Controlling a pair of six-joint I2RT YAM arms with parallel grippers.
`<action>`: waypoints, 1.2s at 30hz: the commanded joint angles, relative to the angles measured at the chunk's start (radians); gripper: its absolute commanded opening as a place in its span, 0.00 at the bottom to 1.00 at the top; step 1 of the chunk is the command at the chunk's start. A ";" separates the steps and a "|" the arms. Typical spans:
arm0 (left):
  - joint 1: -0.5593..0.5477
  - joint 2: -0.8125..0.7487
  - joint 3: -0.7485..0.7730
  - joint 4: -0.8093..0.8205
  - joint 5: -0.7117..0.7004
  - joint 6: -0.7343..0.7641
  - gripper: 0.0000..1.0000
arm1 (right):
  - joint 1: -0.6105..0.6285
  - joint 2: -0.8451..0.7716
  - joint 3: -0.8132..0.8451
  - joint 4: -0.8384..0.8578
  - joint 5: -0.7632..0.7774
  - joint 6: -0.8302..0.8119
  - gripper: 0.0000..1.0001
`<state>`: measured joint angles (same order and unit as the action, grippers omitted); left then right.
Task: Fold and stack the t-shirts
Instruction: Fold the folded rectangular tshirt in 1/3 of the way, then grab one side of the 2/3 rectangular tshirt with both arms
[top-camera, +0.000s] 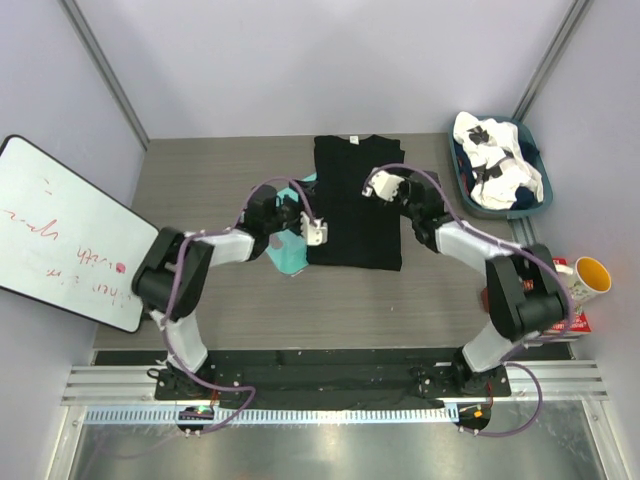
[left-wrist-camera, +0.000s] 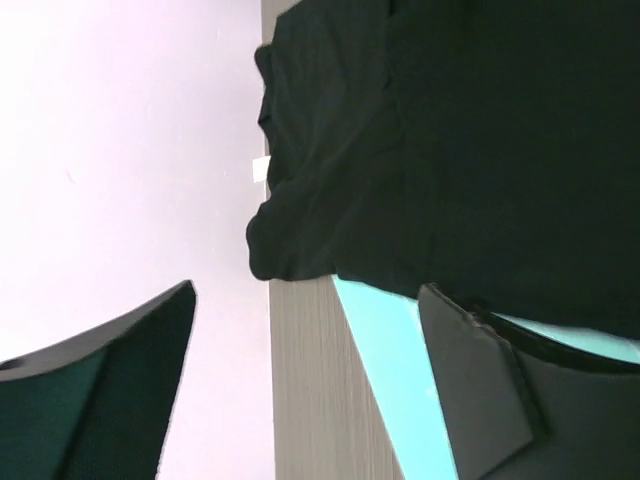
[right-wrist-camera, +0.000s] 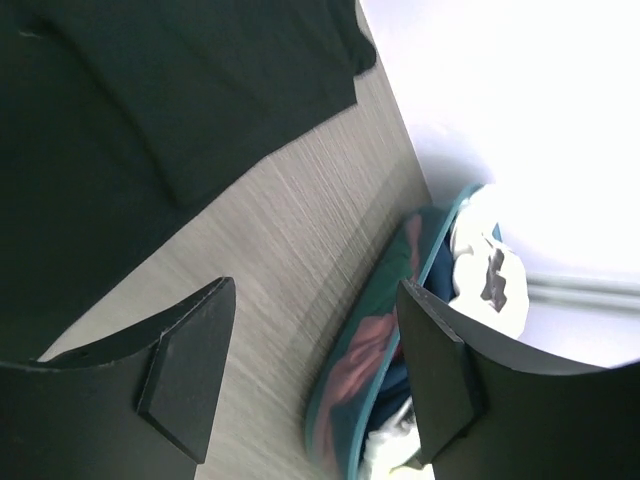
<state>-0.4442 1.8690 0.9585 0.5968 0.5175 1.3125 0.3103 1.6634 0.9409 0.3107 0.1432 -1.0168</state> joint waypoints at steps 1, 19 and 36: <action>0.012 -0.178 -0.081 -0.275 0.145 0.163 1.00 | 0.000 -0.187 -0.083 -0.302 -0.247 -0.017 0.71; -0.048 -0.151 -0.141 -0.562 0.168 0.389 1.00 | 0.050 -0.289 -0.289 -0.423 -0.493 -0.151 0.70; -0.073 -0.077 -0.089 -0.560 0.144 0.361 0.93 | 0.064 -0.249 -0.341 -0.392 -0.499 -0.244 0.51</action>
<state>-0.5068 1.7500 0.8543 0.0780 0.6739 1.6840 0.3691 1.3930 0.6144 -0.1402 -0.3504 -1.2339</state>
